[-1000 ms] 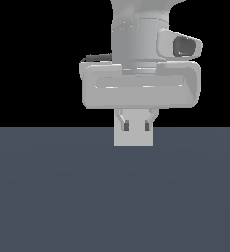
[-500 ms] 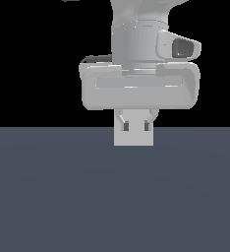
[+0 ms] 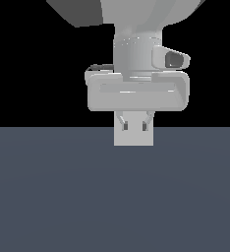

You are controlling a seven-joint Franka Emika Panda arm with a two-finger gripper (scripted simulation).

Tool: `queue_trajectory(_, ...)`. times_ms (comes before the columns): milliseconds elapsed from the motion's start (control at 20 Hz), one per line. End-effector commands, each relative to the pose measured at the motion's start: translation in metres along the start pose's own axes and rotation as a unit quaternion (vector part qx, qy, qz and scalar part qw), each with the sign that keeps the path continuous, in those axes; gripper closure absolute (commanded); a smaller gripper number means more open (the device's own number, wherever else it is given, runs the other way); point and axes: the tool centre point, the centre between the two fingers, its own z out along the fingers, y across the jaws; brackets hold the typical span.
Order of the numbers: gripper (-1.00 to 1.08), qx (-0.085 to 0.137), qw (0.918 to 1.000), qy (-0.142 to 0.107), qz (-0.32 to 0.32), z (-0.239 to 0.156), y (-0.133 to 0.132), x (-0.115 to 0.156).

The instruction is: Plug the charger into the wall socket.

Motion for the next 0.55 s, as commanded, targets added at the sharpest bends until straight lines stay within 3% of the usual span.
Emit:
queue_trajectory(0, 1.08, 0.000, 1.0000, 0.000, 0.000, 0.0028, 0.0000, 0.0080)
queue_trajectory(500, 1.08, 0.000, 1.0000, 0.000, -0.001, 0.0056, -0.0001, 0.0149)
